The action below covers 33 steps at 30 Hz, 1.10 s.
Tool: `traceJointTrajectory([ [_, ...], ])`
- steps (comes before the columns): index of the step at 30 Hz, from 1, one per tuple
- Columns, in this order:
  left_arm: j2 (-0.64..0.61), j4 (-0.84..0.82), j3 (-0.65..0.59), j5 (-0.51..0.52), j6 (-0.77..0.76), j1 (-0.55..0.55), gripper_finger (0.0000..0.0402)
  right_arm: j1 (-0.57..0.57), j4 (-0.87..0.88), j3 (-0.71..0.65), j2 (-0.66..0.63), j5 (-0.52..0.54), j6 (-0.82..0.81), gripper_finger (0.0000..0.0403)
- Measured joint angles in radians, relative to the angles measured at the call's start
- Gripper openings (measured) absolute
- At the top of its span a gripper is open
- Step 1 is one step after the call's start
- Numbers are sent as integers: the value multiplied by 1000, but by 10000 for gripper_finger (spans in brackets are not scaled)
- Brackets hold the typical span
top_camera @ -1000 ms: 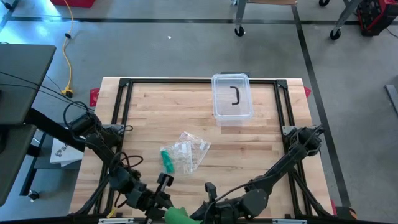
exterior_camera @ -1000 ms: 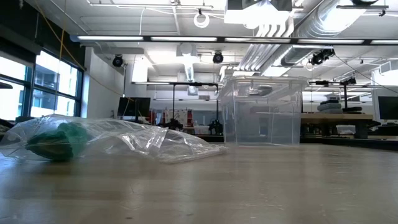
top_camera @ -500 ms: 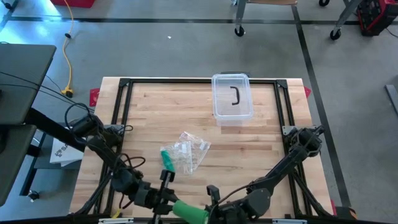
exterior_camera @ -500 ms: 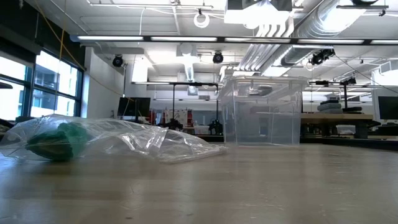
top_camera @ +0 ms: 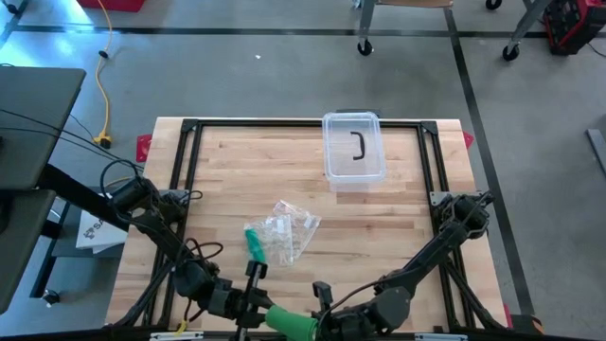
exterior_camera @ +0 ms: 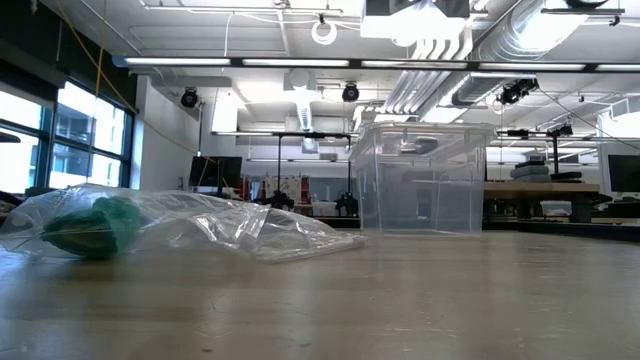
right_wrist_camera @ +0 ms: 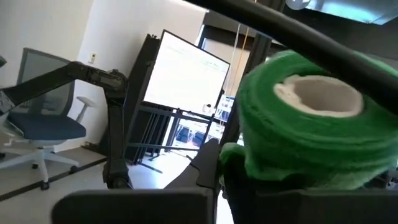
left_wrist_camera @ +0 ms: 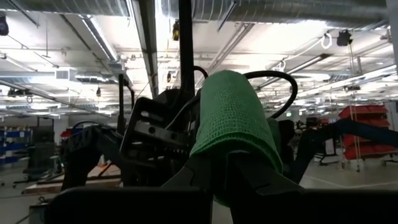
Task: Roll bandage
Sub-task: Roll the green bandage
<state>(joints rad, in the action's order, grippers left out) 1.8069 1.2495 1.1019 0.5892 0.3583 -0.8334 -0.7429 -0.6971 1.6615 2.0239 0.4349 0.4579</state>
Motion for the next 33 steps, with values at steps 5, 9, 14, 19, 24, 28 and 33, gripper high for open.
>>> traceJointTrajectory([
  [5,0,-35,0,6,-20,0,14,-1,-7,0,0,18,31,69],
  [9,-1,-72,0,-1,-45,2,14,-3,-23,0,1,64,56,137],
  [14,0,-80,-1,29,-59,2,14,-8,-13,0,1,97,66,191],
  [19,5,-79,-3,154,-68,-4,14,-30,88,0,0,195,32,197],
  [24,6,-176,-5,210,-166,8,14,-74,307,3,-5,394,-104,197],
  [28,6,-325,-6,233,-323,23,14,-96,538,3,-5,458,-315,196],
  [33,5,-492,-55,236,-571,49,14,-101,946,-8,-4,444,-721,197],
])
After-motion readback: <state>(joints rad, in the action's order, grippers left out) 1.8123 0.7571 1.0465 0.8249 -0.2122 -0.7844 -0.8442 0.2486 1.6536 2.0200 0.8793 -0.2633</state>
